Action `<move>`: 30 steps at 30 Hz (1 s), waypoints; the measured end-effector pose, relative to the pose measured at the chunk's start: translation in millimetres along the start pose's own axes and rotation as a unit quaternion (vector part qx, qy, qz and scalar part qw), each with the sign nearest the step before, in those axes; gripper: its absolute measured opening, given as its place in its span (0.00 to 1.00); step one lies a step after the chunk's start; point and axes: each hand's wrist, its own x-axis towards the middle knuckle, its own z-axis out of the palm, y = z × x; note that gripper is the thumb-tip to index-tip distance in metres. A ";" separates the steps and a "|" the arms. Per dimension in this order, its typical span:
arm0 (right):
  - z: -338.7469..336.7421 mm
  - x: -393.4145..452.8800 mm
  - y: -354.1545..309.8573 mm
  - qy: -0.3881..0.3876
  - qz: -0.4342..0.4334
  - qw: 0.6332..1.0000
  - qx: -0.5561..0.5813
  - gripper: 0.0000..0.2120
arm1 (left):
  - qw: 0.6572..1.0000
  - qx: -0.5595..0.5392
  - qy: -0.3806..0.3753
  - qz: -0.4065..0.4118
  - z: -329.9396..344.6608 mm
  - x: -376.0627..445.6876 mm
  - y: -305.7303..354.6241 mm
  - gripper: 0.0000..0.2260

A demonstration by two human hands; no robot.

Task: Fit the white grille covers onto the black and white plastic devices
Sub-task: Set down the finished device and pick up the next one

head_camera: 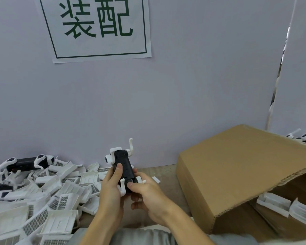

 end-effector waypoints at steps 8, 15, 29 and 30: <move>1.2 1.0 -0.3 -0.012 0.015 1.000 -0.024 0.18 | 1.000 0.002 0.002 -0.025 -4.8 2.6 1.1 0.21; -2.0 0.9 0.2 0.003 0.032 0.999 -0.022 0.10 | 1.000 0.022 0.009 -0.002 2.0 0.9 2.7 0.12; -22.1 9.4 13.7 0.151 0.003 0.960 -0.236 0.13 | 0.968 -0.216 0.129 0.021 -35.7 14.4 54.5 0.12; -21.3 11.2 16.3 0.149 -0.010 0.950 -0.273 0.12 | 0.966 -0.222 0.127 0.025 -39.6 14.7 59.0 0.10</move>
